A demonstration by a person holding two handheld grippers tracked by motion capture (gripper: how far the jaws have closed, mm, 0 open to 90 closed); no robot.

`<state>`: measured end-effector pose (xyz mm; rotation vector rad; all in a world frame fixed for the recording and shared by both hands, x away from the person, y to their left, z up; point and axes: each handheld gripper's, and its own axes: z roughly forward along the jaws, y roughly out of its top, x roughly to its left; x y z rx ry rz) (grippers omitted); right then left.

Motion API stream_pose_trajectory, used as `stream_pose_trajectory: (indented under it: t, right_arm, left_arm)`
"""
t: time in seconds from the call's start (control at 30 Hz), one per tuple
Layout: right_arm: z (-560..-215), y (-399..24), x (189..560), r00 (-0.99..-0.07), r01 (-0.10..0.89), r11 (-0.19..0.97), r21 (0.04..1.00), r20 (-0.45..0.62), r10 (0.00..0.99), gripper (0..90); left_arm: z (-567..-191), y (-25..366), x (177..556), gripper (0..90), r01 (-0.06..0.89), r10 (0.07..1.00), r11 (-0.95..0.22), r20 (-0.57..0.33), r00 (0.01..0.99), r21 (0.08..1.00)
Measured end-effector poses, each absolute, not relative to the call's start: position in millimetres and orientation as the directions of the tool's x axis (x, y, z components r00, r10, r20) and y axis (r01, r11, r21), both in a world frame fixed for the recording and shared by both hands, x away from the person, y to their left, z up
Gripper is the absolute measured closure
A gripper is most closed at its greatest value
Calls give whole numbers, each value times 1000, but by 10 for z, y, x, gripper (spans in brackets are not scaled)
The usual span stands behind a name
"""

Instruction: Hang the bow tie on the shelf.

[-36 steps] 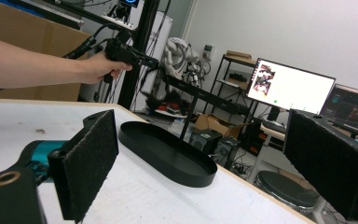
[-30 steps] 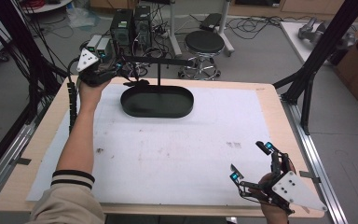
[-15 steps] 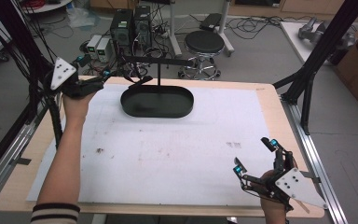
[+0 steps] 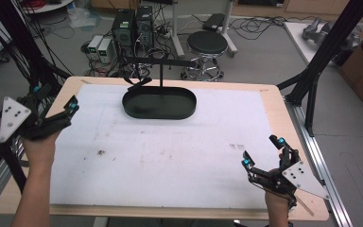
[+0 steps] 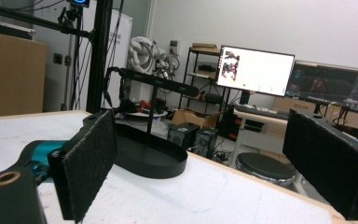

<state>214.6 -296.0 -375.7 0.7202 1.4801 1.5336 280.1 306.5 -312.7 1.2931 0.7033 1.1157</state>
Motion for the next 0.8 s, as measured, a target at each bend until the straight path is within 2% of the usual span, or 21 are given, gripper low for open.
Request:
stream_pose_trajectory:
  t: [0.23,0.47,0.8]
  right_arm:
    - [-3841,-2989,2186,-460,-155,69,986,-134,878,93]
    - [-3883,-3034,2177,-447,-140,68,988,-124,886,93]
    - [-3875,-3029,2118,-449,-143,59,988,-118,886,93]
  left_arm:
    - [-3398,3073,2494,154,-215,929,-91,161,334,972]
    - [-3620,3113,2397,142,-186,943,-36,94,319,982]
    - [-3728,3165,2260,141,-182,952,-46,99,291,982]
